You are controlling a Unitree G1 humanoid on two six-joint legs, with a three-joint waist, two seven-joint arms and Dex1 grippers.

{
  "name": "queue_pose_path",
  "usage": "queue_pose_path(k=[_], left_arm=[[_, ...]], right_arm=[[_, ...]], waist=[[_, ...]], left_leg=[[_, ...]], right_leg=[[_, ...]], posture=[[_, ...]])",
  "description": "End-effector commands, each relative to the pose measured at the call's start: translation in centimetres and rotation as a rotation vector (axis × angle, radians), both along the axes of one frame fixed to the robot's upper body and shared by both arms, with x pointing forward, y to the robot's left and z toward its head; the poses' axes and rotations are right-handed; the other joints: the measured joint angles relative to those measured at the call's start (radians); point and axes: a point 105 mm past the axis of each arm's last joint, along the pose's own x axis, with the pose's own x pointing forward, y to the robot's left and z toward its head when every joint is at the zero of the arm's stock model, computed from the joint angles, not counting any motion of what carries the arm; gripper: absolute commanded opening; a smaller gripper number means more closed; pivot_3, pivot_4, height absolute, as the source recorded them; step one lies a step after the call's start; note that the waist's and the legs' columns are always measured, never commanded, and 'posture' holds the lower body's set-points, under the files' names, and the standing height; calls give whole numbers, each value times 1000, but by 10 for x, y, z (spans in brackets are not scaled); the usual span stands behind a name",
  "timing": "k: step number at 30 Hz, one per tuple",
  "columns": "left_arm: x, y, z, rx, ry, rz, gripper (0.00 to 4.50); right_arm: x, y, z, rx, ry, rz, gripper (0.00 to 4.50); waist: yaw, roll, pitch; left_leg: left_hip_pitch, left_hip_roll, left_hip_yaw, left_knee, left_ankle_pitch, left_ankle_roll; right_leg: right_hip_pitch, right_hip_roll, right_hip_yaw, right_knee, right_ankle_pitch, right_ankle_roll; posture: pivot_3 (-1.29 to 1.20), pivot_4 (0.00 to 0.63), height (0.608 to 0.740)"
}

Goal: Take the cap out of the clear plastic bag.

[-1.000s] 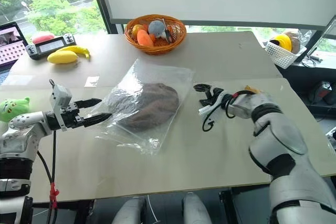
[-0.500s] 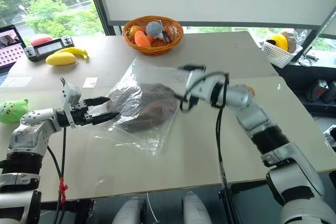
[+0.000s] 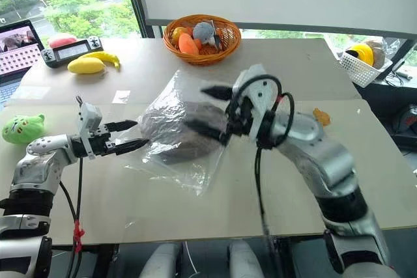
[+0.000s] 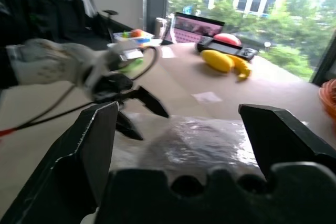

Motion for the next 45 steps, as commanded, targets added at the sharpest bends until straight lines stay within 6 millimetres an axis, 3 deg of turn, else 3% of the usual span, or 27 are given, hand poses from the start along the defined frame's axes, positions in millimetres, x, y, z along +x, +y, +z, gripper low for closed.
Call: queue_pose_path(k=[1, 7, 15, 19, 23, 29, 38, 44, 45], left_arm=[[-3, 2, 15, 9, -46, -10, 4500], [-5, 3, 17, 19, -32, -15, 4500], [-14, 10, 24, 48, 1, -34, 4500], [-16, 10, 29, 52, 6, -47, 4500], [-17, 6, 33, 36, 4, -62, 4500], [-22, 2, 32, 24, 14, -79, 4500], [-17, -5, 35, 3, -3, -81, 4500], [-15, -7, 35, -9, -10, -80, 4500], [-15, -8, 34, -11, -11, -80, 4500]], right_arm=[[-35, 5, -6, -1, 115, 118, 4415], [-23, 33, -38, -34, 240, 45, 4415], [-21, 66, -52, -78, 257, 53, 4415], [-8, 67, -77, -323, 103, -35, 4415], [10, 57, -89, -547, -128, -138, 4415], [29, 42, -78, -650, -303, -293, 4415], [56, 28, -62, -649, -386, -506, 4415], [61, 27, -59, -637, -407, -536, 4415], [61, 27, -59, -636, -407, -535, 4183]], waist=[[-1, 0, 0], [-9, 0, 0], [-4, 0, 0], [-2, 0, 0], [-3, 0, 0], [-4, 0, 0], [-4, 0, 0], [-4, 0, 0], [-4, 0, 0]], left_leg=[[2, 0, 0, 0, 0, 0], [13, 2, 1, 0, 0, 0], [10, 2, 1, 0, 0, 0], [9, 2, 0, 0, 0, 0], [9, 2, 1, 0, 0, 0], [5, 2, 1, 0, 0, 0], [5, 2, 1, 0, 0, 0], [5, 2, 1, 0, 0, 0], [5, 2, 1, 0, 0, 0]], right_leg=[[2, 0, 0, 0, 0, 0], [10, 3, 2, -1, -4, 7], [8, 3, 1, -1, -3, 5], [8, 2, 1, -2, -3, 6], [7, 2, 1, -2, -4, 8], [4, 2, 1, -1, -4, 7], [3, 2, 1, -1, -3, 6], [3, 2, 1, -1, -2, 4], [3, 2, 1, -1, -2, 3]], posture=[[0, 150, 735], [0, 150, 735], [0, 150, 735], [0, 150, 735], [0, 150, 735], [0, 150, 735], [0, 150, 735], [0, 150, 735], [0, 150, 735]])
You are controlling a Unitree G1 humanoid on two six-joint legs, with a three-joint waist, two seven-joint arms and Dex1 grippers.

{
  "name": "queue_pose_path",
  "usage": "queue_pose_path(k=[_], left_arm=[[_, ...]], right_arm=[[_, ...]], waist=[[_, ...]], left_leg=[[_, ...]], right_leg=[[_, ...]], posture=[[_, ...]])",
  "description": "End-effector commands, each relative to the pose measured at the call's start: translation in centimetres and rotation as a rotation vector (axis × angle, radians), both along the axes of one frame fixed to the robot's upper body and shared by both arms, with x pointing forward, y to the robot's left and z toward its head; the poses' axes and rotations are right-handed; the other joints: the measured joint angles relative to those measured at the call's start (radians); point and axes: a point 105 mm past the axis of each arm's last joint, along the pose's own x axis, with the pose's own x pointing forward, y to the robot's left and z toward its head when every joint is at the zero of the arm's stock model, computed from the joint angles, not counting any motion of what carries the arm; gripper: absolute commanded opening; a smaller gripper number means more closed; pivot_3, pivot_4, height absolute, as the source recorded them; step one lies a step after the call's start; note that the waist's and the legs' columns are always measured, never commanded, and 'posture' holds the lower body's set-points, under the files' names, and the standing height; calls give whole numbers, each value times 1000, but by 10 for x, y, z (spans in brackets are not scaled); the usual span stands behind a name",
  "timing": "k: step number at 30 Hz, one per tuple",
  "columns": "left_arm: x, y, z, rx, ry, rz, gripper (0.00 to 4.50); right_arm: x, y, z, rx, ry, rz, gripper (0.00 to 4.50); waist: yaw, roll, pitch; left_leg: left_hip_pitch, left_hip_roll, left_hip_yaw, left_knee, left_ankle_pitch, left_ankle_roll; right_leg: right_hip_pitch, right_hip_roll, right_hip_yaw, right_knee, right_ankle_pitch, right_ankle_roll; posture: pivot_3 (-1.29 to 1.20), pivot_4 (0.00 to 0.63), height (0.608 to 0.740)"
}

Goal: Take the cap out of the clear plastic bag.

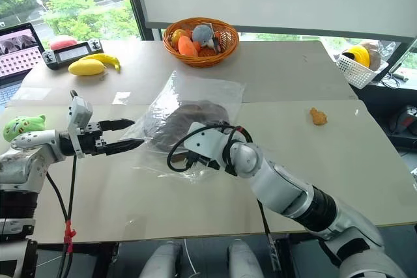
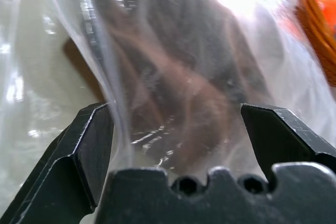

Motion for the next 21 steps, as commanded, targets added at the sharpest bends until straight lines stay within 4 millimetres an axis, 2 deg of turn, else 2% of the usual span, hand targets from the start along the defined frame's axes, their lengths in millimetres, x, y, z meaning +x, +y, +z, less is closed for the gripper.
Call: queue_pose_path(k=[1, 4, 6, 8, 13, 21], left_arm=[[1, -4, 13, -8, -56, -14, 4500], [1, -5, 12, -12, -56, -17, 4500], [1, -7, 11, -8, -57, -24, 4500], [-4, -14, 10, 5, -60, -55, 4500], [-17, -26, 12, 23, -65, -134, 4500], [-35, -40, 33, 4, -101, -190, 4500]], right_arm=[[1, -1, 15, 32, -66, -1, 3902], [2, -2, 14, 37, -63, -1, 3042], [2, 0, 16, 54, -70, 3, 2245], [3, 4, 22, 115, -64, 10, 1618], [11, 4, 22, 123, -61, 4, 39], [27, 11, 29, 164, -61, 23, 39]], waist=[[0, 0, 0], [0, 0, 0], [-1, 0, 0], [-2, 0, 0], [-1, 0, 0], [-5, 0, 0]], left_leg=[[0, 0, 0, 0, 0, 0], [0, 0, 0, 0, 0, 0], [0, 0, 0, 0, 0, 0], [0, 0, 0, 0, 0, 0], [0, 0, 0, 0, 0, 0], [0, 0, 0, 0, 0, 0]], right_leg=[[0, 0, 0, 0, 0, -1], [0, 0, 0, 0, 1, -2], [0, 0, 0, 0, 1, -2], [0, 0, 0, 0, 1, -2], [0, 0, 0, 0, 1, -2], [0, 0, 0, 0, 1, -2]], posture=[[0, 150, 735], [0, 150, 735], [0, 150, 735], [0, 150, 735], [0, 150, 735], [0, 150, 735]])
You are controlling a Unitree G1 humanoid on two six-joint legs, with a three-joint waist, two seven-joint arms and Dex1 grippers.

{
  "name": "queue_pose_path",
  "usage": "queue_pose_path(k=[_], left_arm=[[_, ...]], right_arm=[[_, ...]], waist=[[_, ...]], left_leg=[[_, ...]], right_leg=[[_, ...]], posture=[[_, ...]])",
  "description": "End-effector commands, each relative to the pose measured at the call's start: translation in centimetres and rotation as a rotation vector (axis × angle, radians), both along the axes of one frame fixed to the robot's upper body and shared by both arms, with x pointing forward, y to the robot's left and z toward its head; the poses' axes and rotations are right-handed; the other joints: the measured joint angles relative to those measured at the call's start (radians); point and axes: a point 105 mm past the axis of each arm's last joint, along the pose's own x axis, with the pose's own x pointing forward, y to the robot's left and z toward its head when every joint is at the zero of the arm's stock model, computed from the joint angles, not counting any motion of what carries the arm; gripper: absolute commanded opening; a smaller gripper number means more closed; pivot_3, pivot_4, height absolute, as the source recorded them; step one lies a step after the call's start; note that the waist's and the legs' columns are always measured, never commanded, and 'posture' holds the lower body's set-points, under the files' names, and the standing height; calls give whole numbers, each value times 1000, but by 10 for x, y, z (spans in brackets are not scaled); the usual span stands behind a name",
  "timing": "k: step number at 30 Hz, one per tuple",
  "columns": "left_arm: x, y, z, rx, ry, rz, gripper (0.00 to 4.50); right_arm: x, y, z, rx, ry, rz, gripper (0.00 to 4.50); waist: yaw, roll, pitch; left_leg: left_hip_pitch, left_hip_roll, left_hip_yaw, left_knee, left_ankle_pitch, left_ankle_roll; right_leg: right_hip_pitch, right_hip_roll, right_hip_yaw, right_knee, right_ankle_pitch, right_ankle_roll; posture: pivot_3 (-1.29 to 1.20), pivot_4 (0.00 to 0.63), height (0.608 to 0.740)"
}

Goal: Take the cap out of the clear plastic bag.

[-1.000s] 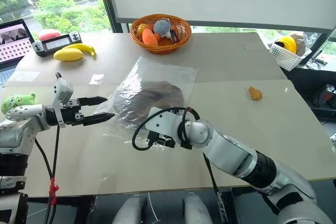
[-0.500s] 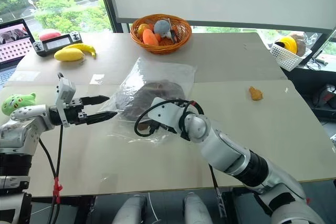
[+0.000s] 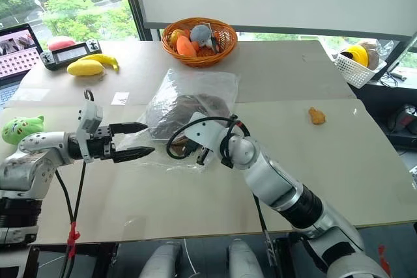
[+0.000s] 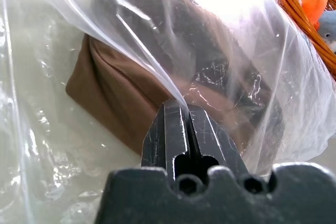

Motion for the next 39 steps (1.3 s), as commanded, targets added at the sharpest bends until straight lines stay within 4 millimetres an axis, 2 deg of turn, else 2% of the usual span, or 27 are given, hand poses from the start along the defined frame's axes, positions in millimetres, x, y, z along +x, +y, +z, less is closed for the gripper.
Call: queue_pose_path(k=[1, 3, 6, 10, 17, 20, 23, 26, 29, 36, 39], left_arm=[[-15, -7, 18, -11, -46, -40, 4500], [-22, -11, 16, -15, -31, -49, 4500], [-37, -13, 4, -25, 24, -44, 4500], [-42, -12, -6, -96, 71, 33, 4500], [-24, -19, -25, -310, 146, 313, 4500], [-12, -25, -42, -417, 272, 450, 4500], [-1, -27, -61, -452, 393, 565, 4500], [6, -32, -72, -474, 489, 611, 4500], [16, -34, -75, -530, 555, 651, 4500], [46, -54, -74, -715, 766, 715, 4500], [59, -62, -82, -780, 881, 779, 4500]], right_arm=[[9, 4, 27, 49, -93, 13, 39], [14, 7, 32, 64, -100, 15, 39], [25, 11, 45, 88, -127, 12, 39], [36, 13, 60, 117, -163, 10, 39], [39, 21, 66, 131, -171, 47, 39], [37, 24, 67, 129, -170, 63, 39], [35, 26, 68, 127, -171, 72, 39], [33, 27, 71, 128, -178, 80, 39], [32, 28, 75, 127, -191, 86, 39], [29, 29, 84, 132, -224, 93, 39], [27, 31, 84, 130, -225, 101, 39]], waist=[[-2, 0, 0], [-4, 0, 0], [-12, 0, 0], [-14, 0, 0], [-7, 0, 0], [-3, 0, 0], [-1, 0, 0], [2, 0, 0], [1, 0, 0], [5, 0, 0], [7, -1, 0]], left_leg=[[0, 0, 0, 0, 0, 0], [0, 0, 0, 0, 0, 0], [0, 0, 0, -1, 0, 0], [0, 0, 0, -1, 0, 0], [1, 0, 0, 0, 0, 0], [1, -1, 0, 0, 0, 0], [1, -1, -1, 0, 0, 0], [2, -1, -1, 0, 0, 0], [2, -1, -1, 0, 0, 0], [3, -2, -1, 1, 0, 0], [4, -2, -1, 1, 0, 0]], right_leg=[[0, 0, 0, 0, 0, 0], [0, 0, 0, 0, 0, 0], [0, 0, 0, 0, 0, 0], [0, 0, 0, 0, 0, 0], [1, -1, 0, 0, 0, -1], [1, -1, 0, 0, 1, -1], [2, -1, 0, 0, 1, 0], [2, -1, 0, 1, 1, -1], [3, -1, 0, 0, 1, -1], [4, -1, 0, 0, 1, 0], [5, -2, -1, 0, 1, 0]], posture=[[0, 150, 735], [0, 150, 735], [0, 150, 735], [0, 150, 735], [0, 150, 735], [0, 150, 735], [0, 150, 735], [0, 150, 735], [0, 150, 735], [0, 150, 735], [0, 150, 735]])
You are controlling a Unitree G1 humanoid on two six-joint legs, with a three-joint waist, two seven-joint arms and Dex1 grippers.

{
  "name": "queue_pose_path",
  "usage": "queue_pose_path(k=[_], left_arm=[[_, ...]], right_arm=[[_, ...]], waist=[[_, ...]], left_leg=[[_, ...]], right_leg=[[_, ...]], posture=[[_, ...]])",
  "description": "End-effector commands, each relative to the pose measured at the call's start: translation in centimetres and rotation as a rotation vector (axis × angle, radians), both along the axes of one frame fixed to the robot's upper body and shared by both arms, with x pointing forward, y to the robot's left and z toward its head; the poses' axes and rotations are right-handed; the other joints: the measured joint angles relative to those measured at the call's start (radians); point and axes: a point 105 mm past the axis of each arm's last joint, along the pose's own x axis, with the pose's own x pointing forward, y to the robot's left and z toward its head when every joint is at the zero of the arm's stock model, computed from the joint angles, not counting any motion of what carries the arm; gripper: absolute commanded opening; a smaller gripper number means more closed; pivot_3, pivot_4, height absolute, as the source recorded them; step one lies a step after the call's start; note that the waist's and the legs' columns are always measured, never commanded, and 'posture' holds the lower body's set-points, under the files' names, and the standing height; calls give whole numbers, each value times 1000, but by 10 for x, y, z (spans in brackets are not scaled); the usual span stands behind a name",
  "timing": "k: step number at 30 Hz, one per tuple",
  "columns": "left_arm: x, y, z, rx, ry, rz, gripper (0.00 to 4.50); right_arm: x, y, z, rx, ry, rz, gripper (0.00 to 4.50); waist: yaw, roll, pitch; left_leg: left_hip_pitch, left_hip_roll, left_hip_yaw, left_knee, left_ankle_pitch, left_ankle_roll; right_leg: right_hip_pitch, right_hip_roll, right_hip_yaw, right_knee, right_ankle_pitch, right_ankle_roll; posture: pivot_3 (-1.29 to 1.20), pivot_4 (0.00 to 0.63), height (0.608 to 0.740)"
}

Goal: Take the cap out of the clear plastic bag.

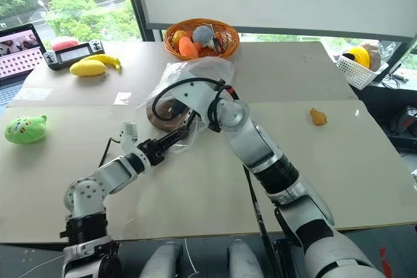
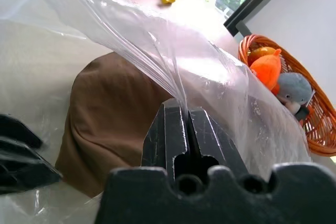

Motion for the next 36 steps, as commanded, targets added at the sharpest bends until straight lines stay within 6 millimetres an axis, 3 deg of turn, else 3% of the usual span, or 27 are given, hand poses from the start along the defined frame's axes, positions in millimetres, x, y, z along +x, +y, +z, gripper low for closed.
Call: queue_pose_path(k=[1, 7, 10, 12, 13, 19, 21, 31, 36], left_arm=[[9, -2, -14, -75, 133, 59, 4500], [12, -6, -23, -165, 226, 114, 4500], [7, -7, -34, -193, 273, 126, 3817], [6, -7, -34, -210, 281, 130, 2908], [6, -7, -34, -213, 281, 132, 2739], [5, -8, -31, -226, 280, 141, 532], [5, -8, -31, -229, 278, 141, 101], [6, -3, -4, -441, 195, 121, 101], [-14, 17, 19, -578, 84, 25, 101]], right_arm=[[-9, 5, 24, 37, -83, 38, 39], [-12, 7, 24, 37, -84, 44, 39], [-13, 5, 21, 33, -78, 38, 0], [-13, 5, 20, 34, -76, 36, 0], [-13, 5, 20, 34, -76, 34, 0], [-13, 4, 20, 35, -74, 30, 0], [-13, 4, 19, 31, -73, 30, 0], [-13, 1, 13, 18, -61, 19, 0], [-10, -2, 9, 12, -54, -1, 0]], waist=[[1, 0, 0], [1, 0, 0], [1, -1, -1], [1, -1, -1], [1, -1, -1], [1, 0, -1], [1, 0, -1], [1, 0, -1], [-2, -1, -1]], left_leg=[[0, 0, 0, 0, 0, 0], [4, -1, 0, 0, 0, 0], [4, -1, 0, 0, 0, 0], [4, -1, 0, -1, 0, 0], [4, -1, 0, -1, 0, 0], [4, -1, 0, -1, 0, -1], [5, -1, 0, -1, 0, -1], [3, -1, 0, -1, 0, -1], [1, -1, 0, -1, 0, -1]], right_leg=[[0, 0, 0, 0, 0, 0], [4, 0, 0, 0, 0, 0], [4, 0, 0, 0, 0, 0], [4, 0, 0, -1, 0, 0], [4, 0, 0, -1, 0, 0], [4, 0, 0, -1, 0, 0], [4, 0, 0, -1, 0, 1], [4, 0, 0, -2, 0, 1], [1, 0, 0, -2, 0, 1]], posture=[[0, 150, 735], [0, 150, 735], [0, 150, 735], [0, 150, 735], [0, 150, 735], [0, 150, 735], [0, 150, 735], [0, 150, 735], [0, 150, 735]])
